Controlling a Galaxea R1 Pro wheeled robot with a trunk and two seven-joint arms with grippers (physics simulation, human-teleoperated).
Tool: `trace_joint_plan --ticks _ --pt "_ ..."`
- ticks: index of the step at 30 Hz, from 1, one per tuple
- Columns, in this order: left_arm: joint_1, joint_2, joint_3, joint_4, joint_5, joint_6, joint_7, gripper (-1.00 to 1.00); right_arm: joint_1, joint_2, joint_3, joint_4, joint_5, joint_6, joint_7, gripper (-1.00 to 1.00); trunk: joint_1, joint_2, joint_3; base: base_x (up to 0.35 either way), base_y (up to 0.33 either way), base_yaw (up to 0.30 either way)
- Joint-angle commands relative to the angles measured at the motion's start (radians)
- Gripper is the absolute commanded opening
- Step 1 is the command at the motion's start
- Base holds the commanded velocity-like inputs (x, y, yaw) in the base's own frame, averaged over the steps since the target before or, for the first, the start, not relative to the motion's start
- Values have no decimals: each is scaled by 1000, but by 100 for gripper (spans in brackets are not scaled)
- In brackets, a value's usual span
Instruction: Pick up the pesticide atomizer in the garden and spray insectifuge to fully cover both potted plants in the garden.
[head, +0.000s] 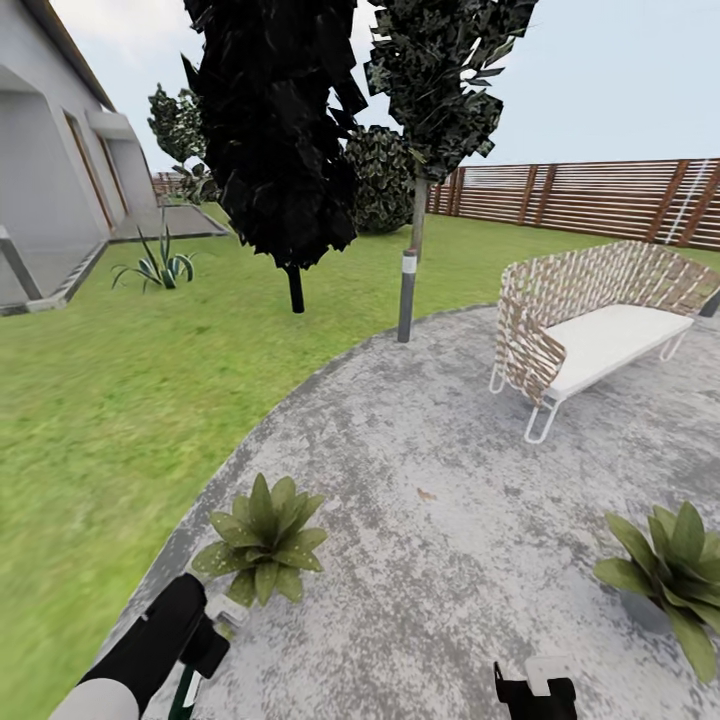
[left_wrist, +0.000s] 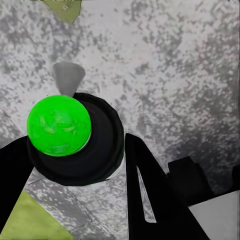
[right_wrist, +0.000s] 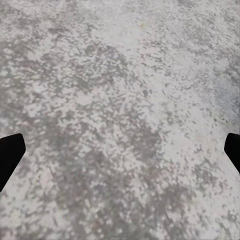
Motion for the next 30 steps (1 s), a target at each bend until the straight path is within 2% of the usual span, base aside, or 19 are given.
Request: trace_joint_plan --ticks 1,5,8,11,18,25,30 --pt "-1 -4 -4 -1 -11 1 -9 -100 -1 0 -7 1 10 -3 -3 100 0 0 -1 0 0 62" --pt "-11 -23 -9 -3 -11 5 -10 -100 -1 0 -7 1 11 -3 -3 100 0 0 -1 0 0 17" --pt "-26 -55 -11 -5 -14 11 -10 -100 -1 0 -7 1 10 -3 -3 100 0 0 -1 0 0 1" --pt "-49 -71 -11 -4 -16 47 -10 -100 -1 0 -7 0 11 -3 -4 100 0 0 -1 0 0 0" --pt "-40 -55 -14 1 -22 47 -8 -100 -1 0 -7 1 10 -3 -4 100 0 0 -1 0 0 0" --pt "-37 -54 -5 -1 -22 44 -5 -100 -1 0 -7 1 11 -3 -3 100 0 0 -1 -1 0 0" --pt "-37 -52 -5 -3 -22 42 -3 -100 -1 0 -7 1 11 -3 -3 100 0 0 -1 -214 78 0"
